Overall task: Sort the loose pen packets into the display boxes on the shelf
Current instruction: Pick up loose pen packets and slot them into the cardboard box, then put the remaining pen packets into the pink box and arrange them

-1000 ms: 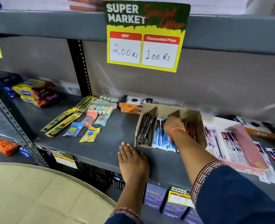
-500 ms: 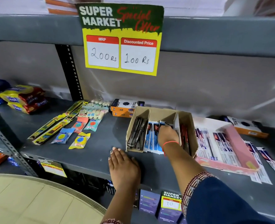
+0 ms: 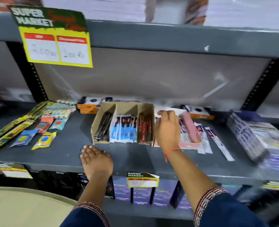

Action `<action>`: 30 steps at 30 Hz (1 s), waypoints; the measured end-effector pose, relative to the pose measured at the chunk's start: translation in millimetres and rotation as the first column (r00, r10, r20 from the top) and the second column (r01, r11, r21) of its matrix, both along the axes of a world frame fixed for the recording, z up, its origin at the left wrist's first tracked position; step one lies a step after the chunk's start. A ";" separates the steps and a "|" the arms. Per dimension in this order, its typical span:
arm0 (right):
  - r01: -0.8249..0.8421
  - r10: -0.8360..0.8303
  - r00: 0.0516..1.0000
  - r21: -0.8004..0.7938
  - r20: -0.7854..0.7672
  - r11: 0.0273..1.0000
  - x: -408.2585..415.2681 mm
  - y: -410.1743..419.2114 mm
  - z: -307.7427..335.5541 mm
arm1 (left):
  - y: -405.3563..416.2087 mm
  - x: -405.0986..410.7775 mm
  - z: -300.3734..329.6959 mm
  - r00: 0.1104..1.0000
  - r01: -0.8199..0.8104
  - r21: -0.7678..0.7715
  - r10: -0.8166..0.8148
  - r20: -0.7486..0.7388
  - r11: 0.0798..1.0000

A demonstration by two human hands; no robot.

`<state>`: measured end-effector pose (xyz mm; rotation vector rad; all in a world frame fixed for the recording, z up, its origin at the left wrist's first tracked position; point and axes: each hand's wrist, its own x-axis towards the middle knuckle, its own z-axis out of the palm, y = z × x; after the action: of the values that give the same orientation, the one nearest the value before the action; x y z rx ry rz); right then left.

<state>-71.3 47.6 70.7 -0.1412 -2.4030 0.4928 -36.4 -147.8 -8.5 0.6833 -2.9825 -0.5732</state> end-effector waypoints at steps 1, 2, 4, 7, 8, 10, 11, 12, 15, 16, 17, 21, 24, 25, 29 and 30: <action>0.045 -0.044 0.999 -0.067 0.016 0.997 3.2 19.4 -0.8 | 10.1 4.7 -0.8 1.000 0.010 0.005 -0.010 -0.015 1.000; 0.090 -0.086 0.996 -0.133 0.036 0.987 7.4 39.9 -1.4 | 23.1 9.3 -1.0 0.999 0.026 0.004 -0.026 -0.029 1.000; 0.188 -0.174 0.981 -0.203 0.085 0.961 16.4 73.9 -3.8 | 46.7 16.4 -2.7 0.998 0.050 0.004 -0.050 -0.040 0.999; 0.348 -0.295 0.911 -0.155 0.289 0.925 29.4 125.0 -15.2 | 80.5 21.6 -0.7 0.995 0.098 0.002 -0.098 -0.027 0.995; 0.403 -0.326 0.862 -0.136 0.388 0.905 31.7 139.7 -19.2 | 89.5 22.1 0.6 0.993 0.112 0.009 -0.111 -0.026 0.994; 0.461 -0.342 0.769 -0.098 0.540 0.882 33.8 165.4 -24.9 | 106.0 21.8 3.3 0.991 0.135 0.007 -0.134 -0.026 0.991; 0.472 -0.346 0.734 -0.072 0.584 0.879 33.9 175.0 -26.9 | 112.4 21.0 4.0 0.990 0.141 0.000 -0.141 -0.024 0.990; 0.475 -0.349 0.706 -0.046 0.616 0.879 32.4 184.3 -28.3 | 119.5 19.1 4.6 0.989 0.143 -0.008 -0.143 -0.021 0.990; 0.460 -0.305 0.664 -0.052 0.683 0.886 23.3 203.8 -32.7 | 133.0 14.2 3.0 0.990 0.140 -0.009 -0.140 0.010 0.990; 0.454 -0.282 0.654 -0.066 0.701 0.889 20.4 209.1 -34.4 | 136.1 13.0 1.5 0.991 0.135 -0.008 -0.135 0.019 0.991; 0.450 -0.259 0.653 -0.089 0.712 0.889 16.7 215.1 -35.8 | 139.3 11.2 -0.4 0.992 0.126 -0.014 -0.126 0.023 0.992; 0.453 -0.149 0.672 -0.244 0.726 0.857 3.3 231.5 -36.8 | 140.2 7.5 -6.8 0.996 0.084 -0.048 -0.084 -0.002 0.995; 0.448 -0.062 0.677 -0.344 0.733 0.826 -3.5 238.3 -37.1 | 140.6 7.9 -7.5 0.997 0.077 -0.053 -0.078 -0.017 0.996; 0.451 -0.029 0.683 -0.391 0.729 0.803 -4.2 239.6 -35.7 | 140.9 8.0 -7.2 0.997 0.077 -0.057 -0.078 -0.021 0.995; 0.431 0.046 0.764 -0.563 0.643 0.705 -5.7 243.8 -31.1 | 141.0 8.4 -7.1 0.997 0.068 -0.069 -0.071 -0.035 0.995; 0.411 0.049 0.807 -0.619 0.589 0.670 -6.2 243.3 -27.5 | 141.7 8.6 -6.9 0.997 0.066 -0.075 -0.069 -0.037 0.995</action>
<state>-77.6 291.0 43.2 -1.0245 -2.5318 1.4729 -27.9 -6.1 -15.5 0.5620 -2.9829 -0.4711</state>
